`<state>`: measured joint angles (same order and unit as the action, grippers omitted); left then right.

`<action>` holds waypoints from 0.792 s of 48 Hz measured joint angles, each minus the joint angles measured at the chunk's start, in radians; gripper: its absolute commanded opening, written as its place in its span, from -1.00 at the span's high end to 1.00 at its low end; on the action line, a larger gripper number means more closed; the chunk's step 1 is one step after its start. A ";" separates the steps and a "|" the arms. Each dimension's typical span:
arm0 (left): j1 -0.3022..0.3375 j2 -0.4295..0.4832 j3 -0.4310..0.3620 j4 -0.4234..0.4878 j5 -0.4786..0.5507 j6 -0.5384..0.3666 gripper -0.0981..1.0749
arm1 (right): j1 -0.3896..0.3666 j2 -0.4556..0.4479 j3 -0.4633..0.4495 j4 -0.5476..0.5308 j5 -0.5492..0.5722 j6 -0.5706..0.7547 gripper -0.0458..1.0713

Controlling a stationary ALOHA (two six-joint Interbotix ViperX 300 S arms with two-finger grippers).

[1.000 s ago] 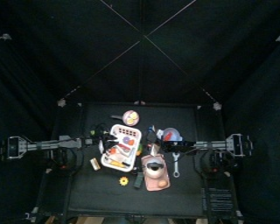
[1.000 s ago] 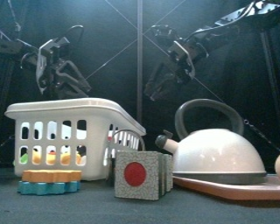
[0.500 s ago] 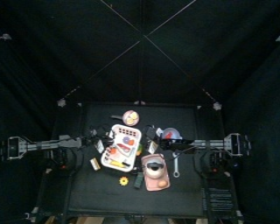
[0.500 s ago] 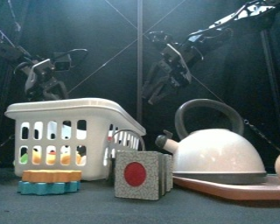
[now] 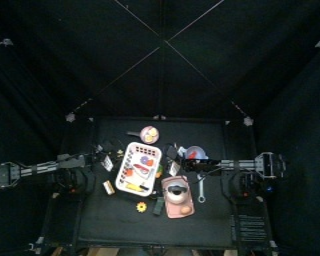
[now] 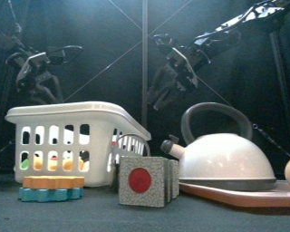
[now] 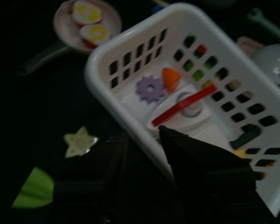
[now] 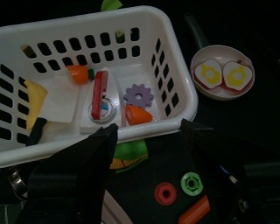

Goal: Grab starfruit bottom

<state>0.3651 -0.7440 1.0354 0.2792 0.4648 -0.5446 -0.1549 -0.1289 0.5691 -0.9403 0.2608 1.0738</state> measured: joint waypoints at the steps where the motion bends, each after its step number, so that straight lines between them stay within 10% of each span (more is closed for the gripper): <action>1: 0.006 0.000 -0.006 0.000 0.023 -0.005 -0.46 | 0.000 0.000 0.000 0.000 0.000 0.000 -0.73; 18: 0.130 -0.002 -0.020 0.115 0.218 -0.305 -0.46 | 0.002 0.006 0.011 0.002 0.000 0.002 -0.73; 38: 0.043 0.005 0.063 0.403 0.265 -0.703 -0.46 | 0.000 0.009 0.012 0.003 0.000 0.000 -0.73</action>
<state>0.4080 -0.7394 1.0983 0.6826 0.7302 -1.2471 -0.1549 -0.1197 0.5814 -0.9373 0.2608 1.0738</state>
